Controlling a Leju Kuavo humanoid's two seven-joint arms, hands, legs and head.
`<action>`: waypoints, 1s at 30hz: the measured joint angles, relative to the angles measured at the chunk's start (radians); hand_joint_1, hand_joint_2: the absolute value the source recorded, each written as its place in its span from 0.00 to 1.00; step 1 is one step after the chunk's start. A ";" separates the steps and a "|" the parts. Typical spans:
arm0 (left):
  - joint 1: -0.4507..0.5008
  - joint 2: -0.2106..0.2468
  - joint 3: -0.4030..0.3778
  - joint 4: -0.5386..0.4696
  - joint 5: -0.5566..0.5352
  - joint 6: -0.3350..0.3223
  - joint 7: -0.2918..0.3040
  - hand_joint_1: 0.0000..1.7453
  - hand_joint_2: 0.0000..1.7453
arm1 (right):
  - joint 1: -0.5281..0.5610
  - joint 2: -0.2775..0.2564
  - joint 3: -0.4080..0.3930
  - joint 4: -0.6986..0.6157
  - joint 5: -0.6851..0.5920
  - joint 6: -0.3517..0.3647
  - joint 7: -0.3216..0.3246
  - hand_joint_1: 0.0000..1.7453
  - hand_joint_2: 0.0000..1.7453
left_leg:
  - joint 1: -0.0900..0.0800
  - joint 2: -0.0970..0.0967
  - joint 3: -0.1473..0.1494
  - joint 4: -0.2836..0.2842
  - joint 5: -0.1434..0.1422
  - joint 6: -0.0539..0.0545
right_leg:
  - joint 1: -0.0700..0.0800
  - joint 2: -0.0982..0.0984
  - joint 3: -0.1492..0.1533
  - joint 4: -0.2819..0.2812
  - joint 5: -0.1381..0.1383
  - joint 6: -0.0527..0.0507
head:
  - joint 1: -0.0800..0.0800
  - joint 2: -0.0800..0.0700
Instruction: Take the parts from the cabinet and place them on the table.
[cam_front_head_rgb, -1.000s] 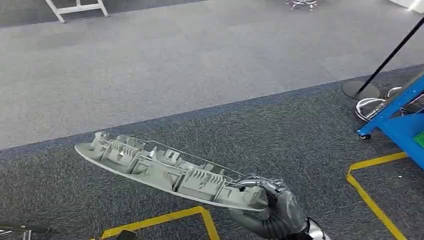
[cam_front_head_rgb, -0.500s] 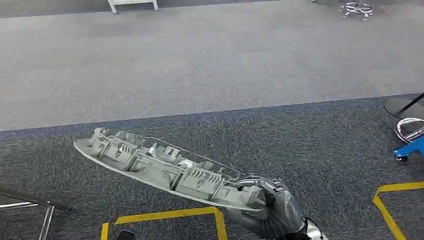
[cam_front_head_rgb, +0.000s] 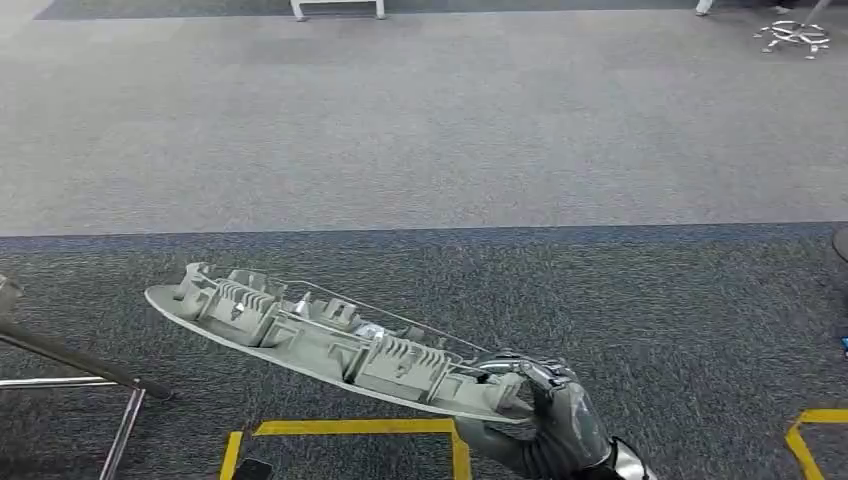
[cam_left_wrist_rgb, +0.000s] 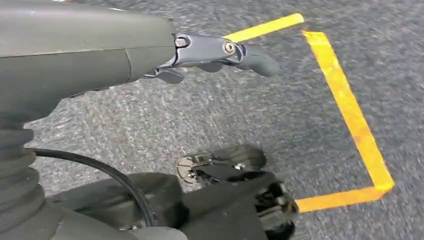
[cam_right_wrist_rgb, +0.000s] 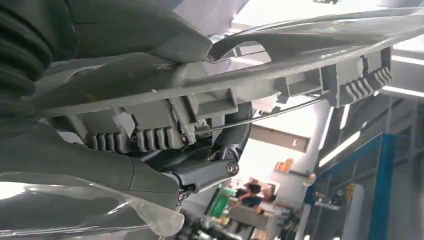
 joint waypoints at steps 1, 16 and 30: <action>0.000 0.000 0.000 0.000 0.000 0.000 0.000 0.00 1.00 | 0.000 0.000 0.000 0.000 0.000 0.000 0.000 1.00 1.00 | 0.000 0.000 0.000 0.000 0.000 0.000 | 0.000 0.000 0.000 0.000 0.000 0.000 | 0.000 0.000; -0.006 -0.003 0.002 0.000 -0.018 0.022 0.002 0.00 1.00 | 0.001 0.003 0.001 0.000 0.010 0.000 -0.001 1.00 1.00 | -0.014 0.169 -0.007 0.009 -0.004 -0.028 | 0.007 -0.110 0.121 -0.171 0.016 -0.017 | -0.015 0.000; -0.005 -0.006 0.010 0.000 -0.029 0.027 0.002 0.00 1.00 | 0.000 0.003 0.001 -0.002 0.024 -0.012 0.000 1.00 1.00 | 0.003 -0.018 0.015 -0.001 -0.012 -0.007 | -0.010 0.061 0.064 -0.144 0.062 0.011 | 0.000 0.000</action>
